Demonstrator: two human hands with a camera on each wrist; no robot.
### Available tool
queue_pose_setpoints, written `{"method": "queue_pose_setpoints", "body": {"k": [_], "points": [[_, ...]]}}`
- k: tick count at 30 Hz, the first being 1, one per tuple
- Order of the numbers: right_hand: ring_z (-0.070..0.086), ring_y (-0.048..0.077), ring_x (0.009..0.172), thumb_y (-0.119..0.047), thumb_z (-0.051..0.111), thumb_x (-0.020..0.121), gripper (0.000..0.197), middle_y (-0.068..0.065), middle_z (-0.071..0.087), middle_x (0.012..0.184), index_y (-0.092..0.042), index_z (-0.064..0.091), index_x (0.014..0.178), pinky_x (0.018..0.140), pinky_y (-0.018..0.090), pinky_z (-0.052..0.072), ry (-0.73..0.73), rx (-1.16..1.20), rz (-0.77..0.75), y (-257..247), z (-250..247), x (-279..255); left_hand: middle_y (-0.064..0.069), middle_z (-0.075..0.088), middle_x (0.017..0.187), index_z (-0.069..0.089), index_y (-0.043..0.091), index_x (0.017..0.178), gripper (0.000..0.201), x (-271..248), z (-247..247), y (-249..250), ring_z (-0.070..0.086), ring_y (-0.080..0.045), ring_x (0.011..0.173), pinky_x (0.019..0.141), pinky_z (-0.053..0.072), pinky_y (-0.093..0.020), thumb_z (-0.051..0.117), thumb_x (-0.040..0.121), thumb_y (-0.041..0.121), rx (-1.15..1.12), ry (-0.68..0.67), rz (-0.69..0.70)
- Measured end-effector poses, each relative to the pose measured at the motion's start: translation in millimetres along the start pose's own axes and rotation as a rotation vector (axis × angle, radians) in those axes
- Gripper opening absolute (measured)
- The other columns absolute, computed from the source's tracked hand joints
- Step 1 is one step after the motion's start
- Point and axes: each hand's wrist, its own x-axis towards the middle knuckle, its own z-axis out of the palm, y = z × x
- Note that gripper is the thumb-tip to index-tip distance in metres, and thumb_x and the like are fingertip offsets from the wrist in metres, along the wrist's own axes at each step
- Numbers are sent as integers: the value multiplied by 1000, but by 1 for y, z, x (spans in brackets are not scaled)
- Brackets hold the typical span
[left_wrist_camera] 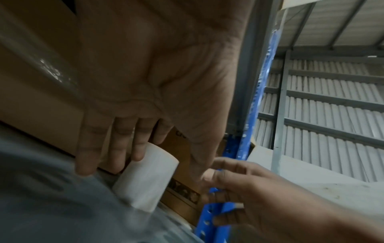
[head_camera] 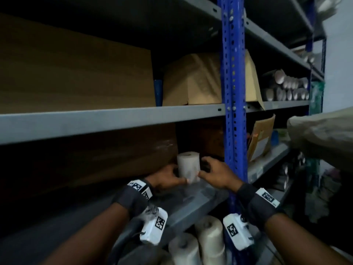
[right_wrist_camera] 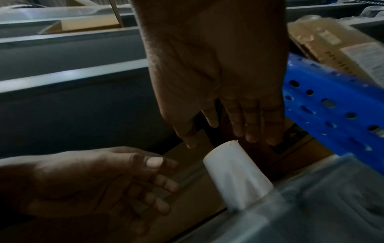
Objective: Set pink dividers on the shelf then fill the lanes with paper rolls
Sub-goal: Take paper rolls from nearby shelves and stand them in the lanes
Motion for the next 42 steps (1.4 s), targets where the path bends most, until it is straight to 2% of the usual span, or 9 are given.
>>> {"method": "queue_pose_setpoints", "body": {"k": [3, 7, 11, 14, 17, 25, 30, 33, 42], "points": [[57, 22, 123, -42, 68, 85, 63, 3, 61, 135, -23, 46, 141, 103, 34, 47, -13, -41, 0, 0, 1, 39, -11, 61, 142, 52, 3, 145, 59, 28, -10, -19, 59, -21, 129, 111, 46, -31, 76, 91, 7, -62, -79, 29], [55, 23, 126, -36, 69, 88, 57, 4, 59, 138, -23, 50, 140, 105, 32, 44, -34, -83, -36, 4, 10, 77, -2, 73, 112, 63, 28, 128, 40, 63, -27, -40, 70, 0, 83, 66, 57, -18, 76, 92, 40, 21, -211, -176], [49, 20, 132, -38, 68, 89, 54, 1, 52, 145, -24, 53, 139, 110, 29, 39, -120, -133, -39, 10, 20, 102, -2, 67, 134, 54, 31, 139, 54, 90, -25, -58, 66, -22, 120, 90, 54, -37, 72, 92, 50, -18, -275, -282], [46, 15, 133, -43, 71, 86, 62, -4, 49, 145, -26, 50, 142, 109, 21, 34, -173, -129, -48, 15, 29, 108, -14, 69, 129, 54, 20, 141, 56, 102, -18, -67, 67, -25, 108, 90, 53, -41, 75, 92, 38, -82, -216, -206], [48, 16, 132, -40, 76, 82, 66, -3, 52, 142, -23, 51, 141, 110, 25, 37, -137, -48, -79, 19, 35, 106, -25, 65, 132, 53, 7, 142, 54, 109, -13, -72, 65, -33, 118, 107, 50, -55, 75, 94, 18, -156, -226, -99], [49, 13, 133, -49, 75, 79, 68, -2, 54, 144, -31, 52, 140, 109, 36, 43, -112, -111, -230, 13, 17, 73, 3, 69, 130, 55, 26, 141, 62, 92, -21, -58, 66, -12, 116, 92, 61, -35, 83, 87, 36, -116, -340, -17], [53, 8, 126, -48, 76, 79, 66, -4, 59, 137, -32, 54, 138, 105, 31, 46, -115, -68, -291, 0, -4, 30, 9, 67, 135, 56, 23, 140, 51, 55, -21, -27, 59, -10, 132, 105, 50, -29, 73, 95, 9, -197, -435, 158], [57, 7, 118, -44, 79, 78, 61, -4, 61, 128, -35, 58, 134, 99, 23, 48, -49, -15, -329, -12, -19, 2, 14, 67, 135, 55, 25, 140, 57, 28, -20, -5, 58, -6, 131, 105, 47, -22, 73, 92, 0, -186, -382, 264], [55, 3, 119, -53, 72, 76, 54, -9, 58, 127, -41, 61, 128, 101, 32, 50, -18, 249, -416, -71, -81, -100, 1, 64, 140, 45, 26, 146, 79, -98, 3, 70, 61, -18, 129, 100, 56, -33, 81, 82, -2, -373, -38, 327]]}}
